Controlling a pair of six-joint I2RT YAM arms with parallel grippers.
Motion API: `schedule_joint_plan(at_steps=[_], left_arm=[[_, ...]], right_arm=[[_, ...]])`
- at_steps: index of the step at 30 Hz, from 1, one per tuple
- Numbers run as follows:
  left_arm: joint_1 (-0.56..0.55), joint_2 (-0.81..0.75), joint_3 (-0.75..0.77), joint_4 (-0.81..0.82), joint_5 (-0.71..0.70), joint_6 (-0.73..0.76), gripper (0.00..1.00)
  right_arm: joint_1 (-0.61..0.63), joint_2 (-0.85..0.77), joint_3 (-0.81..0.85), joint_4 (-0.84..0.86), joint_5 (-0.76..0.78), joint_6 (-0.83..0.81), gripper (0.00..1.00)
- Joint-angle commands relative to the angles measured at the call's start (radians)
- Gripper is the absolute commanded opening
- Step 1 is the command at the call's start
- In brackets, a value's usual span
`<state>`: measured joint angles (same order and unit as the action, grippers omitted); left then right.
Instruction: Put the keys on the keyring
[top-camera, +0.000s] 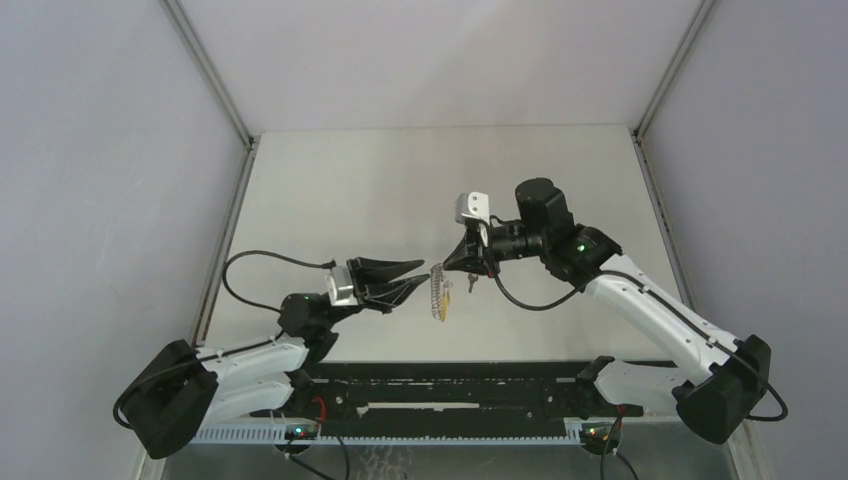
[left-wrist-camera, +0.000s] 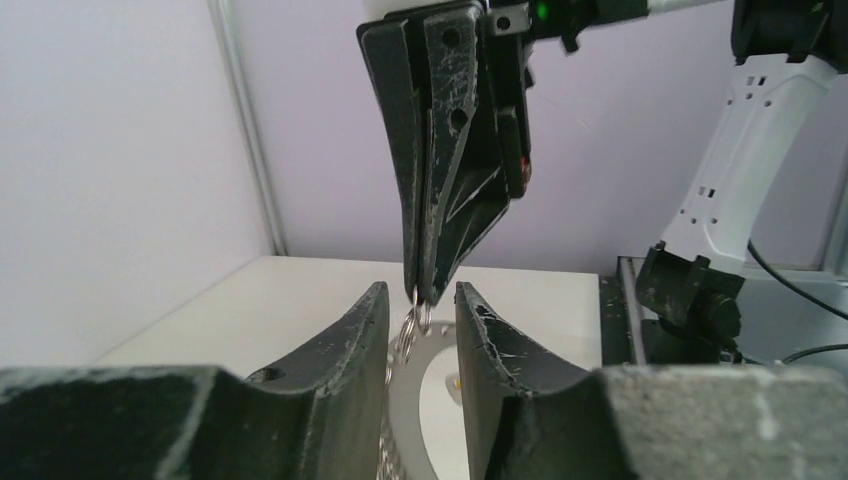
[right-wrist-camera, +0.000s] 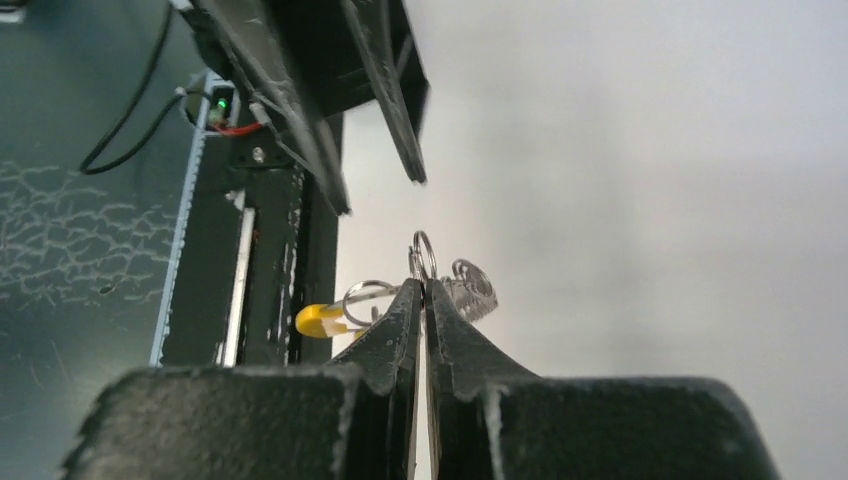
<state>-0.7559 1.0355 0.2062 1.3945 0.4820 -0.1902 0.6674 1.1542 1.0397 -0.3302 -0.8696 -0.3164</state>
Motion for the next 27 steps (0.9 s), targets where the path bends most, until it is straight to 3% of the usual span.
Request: schedule_joint_plan(at_steps=[1, 5, 10, 27], left_arm=[[0.004, -0.027, -0.055, 0.06, -0.067, 0.034, 0.37], [0.008, -0.016, -0.089, 0.06, -0.08, 0.022, 0.41], [0.009, 0.018, -0.09, 0.06, -0.029, -0.045, 0.41], [0.009, 0.144, -0.004, 0.058, -0.076, -0.116, 0.42]], right_arm=[[0.041, 0.007, 0.173, -0.378, 0.29, -0.028, 0.0], [0.112, 0.095, 0.332, -0.585, 0.518, 0.021, 0.0], [0.199, 0.244, 0.535, -0.786, 0.674, 0.026, 0.0], [0.266, 0.27, 0.597, -0.77, 0.593, -0.044, 0.0]])
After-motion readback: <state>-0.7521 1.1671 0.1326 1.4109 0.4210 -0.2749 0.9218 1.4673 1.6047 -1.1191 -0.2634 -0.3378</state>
